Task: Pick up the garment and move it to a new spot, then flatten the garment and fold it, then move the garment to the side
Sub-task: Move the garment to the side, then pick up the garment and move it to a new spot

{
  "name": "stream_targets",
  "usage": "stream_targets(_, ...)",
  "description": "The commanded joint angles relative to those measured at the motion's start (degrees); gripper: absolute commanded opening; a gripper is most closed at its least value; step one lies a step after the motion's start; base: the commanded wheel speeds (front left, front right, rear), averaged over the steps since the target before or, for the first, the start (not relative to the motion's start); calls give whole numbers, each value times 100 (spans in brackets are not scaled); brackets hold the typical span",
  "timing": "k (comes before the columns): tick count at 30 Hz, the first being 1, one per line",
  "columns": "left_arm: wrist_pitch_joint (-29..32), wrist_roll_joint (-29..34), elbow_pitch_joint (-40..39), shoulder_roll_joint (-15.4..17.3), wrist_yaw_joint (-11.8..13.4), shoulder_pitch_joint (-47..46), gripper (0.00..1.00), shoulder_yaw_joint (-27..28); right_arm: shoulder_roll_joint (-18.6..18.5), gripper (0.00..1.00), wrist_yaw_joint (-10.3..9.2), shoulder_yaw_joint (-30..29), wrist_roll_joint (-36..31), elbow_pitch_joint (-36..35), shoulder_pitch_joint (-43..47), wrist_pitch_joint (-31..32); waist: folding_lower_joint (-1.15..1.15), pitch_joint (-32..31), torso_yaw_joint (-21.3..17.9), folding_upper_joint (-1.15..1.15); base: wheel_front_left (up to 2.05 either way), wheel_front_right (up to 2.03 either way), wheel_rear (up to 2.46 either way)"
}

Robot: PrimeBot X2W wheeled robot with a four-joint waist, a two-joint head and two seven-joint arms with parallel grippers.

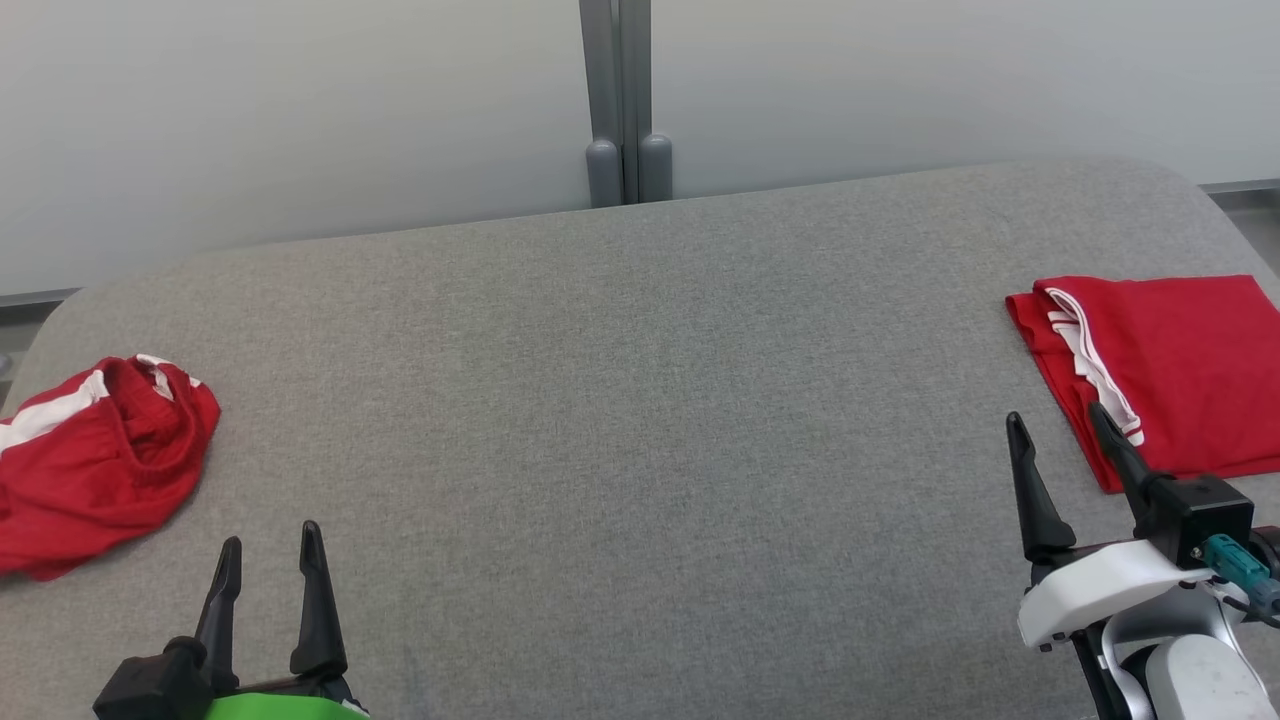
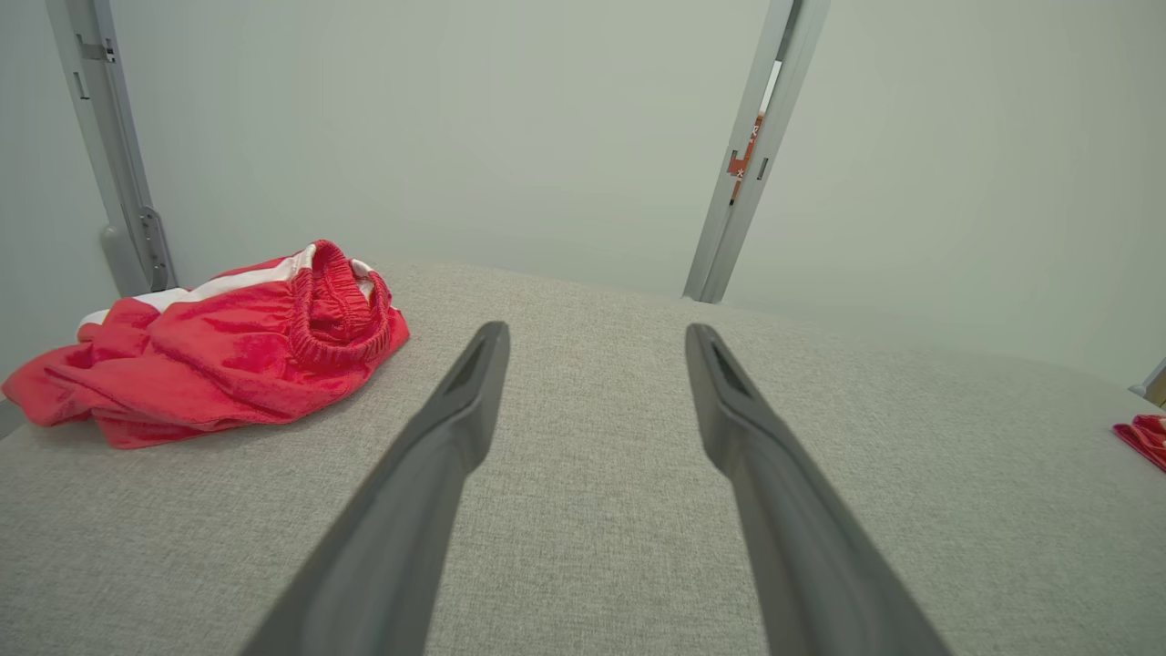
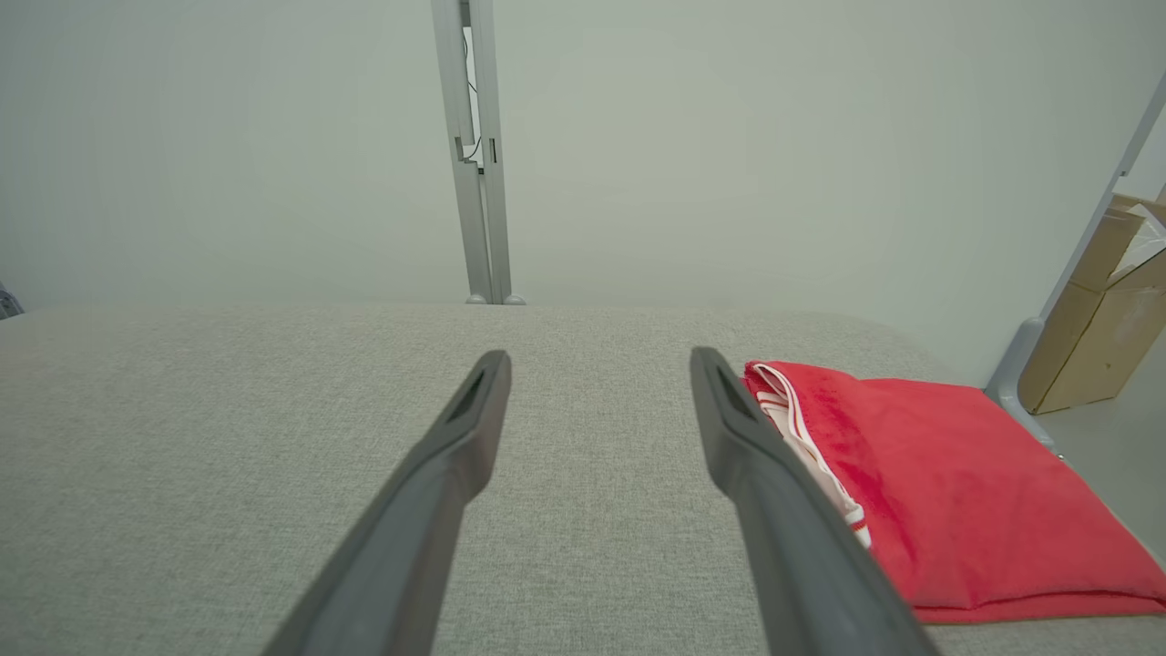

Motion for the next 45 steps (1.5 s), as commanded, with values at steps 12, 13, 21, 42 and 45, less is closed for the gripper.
stream_targets(12,-15,52,27,-3,2,45,100,-25,164,100,-11,-134,-58,31,151,-53,0,-57,39,0,0,0,0)
stream_targets(13,-15,61,31,-3,-2,48,100,-37,176,100,-11,-149,-50,44,173,-51,0,-70,60,0,0,0,0)
stream_targets(21,-15,105,-13,0,10,55,100,-25,245,100,-11,-159,-79,31,255,-21,0,-124,444,0,0,0,0)
stream_targets(42,-15,237,-8,0,-10,239,100,120,301,100,-11,250,14,113,272,-39,0,-197,2244,0,0,0,0)
stream_targets(45,-15,261,-20,0,-19,271,100,154,310,100,-11,325,28,129,236,-26,0,-195,2435,0,0,0,0)
